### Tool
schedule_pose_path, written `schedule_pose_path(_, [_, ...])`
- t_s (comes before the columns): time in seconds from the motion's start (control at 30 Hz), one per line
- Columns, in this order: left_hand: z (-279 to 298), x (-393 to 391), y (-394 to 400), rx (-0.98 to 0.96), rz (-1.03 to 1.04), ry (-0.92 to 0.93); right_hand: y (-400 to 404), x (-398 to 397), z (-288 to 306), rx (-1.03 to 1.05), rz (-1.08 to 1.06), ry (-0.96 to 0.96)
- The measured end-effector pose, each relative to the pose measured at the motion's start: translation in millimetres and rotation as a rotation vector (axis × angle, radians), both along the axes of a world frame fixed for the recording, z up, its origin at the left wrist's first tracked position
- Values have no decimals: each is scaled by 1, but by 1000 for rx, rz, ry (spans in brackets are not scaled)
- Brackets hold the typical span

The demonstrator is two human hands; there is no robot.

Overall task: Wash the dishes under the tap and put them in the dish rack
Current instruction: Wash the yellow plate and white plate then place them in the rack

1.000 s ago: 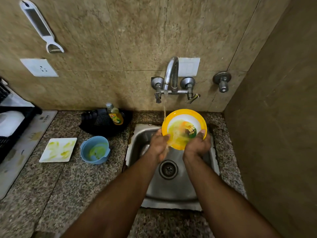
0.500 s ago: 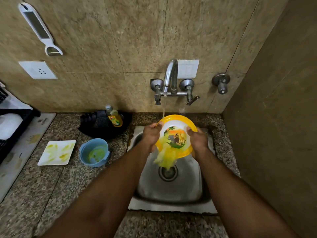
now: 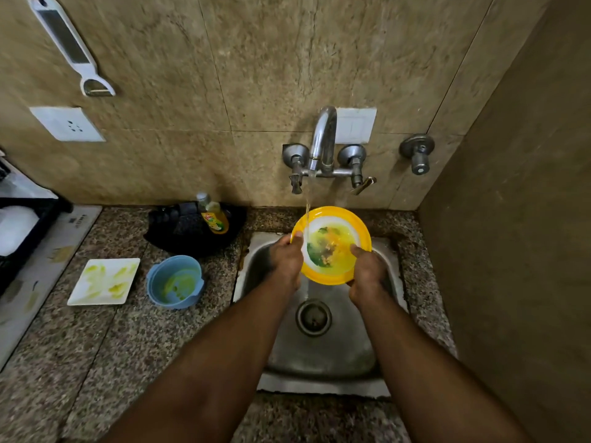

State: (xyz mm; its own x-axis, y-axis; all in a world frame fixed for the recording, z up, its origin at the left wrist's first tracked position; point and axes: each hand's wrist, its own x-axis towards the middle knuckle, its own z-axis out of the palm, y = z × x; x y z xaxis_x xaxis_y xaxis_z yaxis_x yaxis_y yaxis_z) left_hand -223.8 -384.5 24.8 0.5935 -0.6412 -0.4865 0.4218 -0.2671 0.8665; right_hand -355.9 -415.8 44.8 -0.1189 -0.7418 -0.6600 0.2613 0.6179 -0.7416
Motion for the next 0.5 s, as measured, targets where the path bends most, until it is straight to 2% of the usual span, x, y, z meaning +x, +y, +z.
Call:
schedule_pose_path(0.1, [1,10,-7,13,-34,-107,1,-4,-6,60,48,-18])
schedule_pose_path(0.23, [11,2,-5,-97,-164,70,1,1,-24,107,2,-78])
schedule_pose_path(0.3, [13,0,-2,-133,-197,72,1,6,-37,114,49,-96])
schedule_pose_path(0.33, [11,2,0,-144,-213,44,2,7,-38,112,96,-2])
schedule_pose_path(0.4, [7,7,2,-126,-204,-45,6,4,-34,24,278,424])
schedule_pose_path(0.43, [3,11,3,-113,-196,-88,9,4,-32,-77,403,665])
schedule_pose_path(0.47, [4,14,5,-94,-192,-128,13,5,-28,-225,503,824])
schedule_pose_path(0.5, [2,17,7,-79,-169,-154,16,7,-27,-375,589,898])
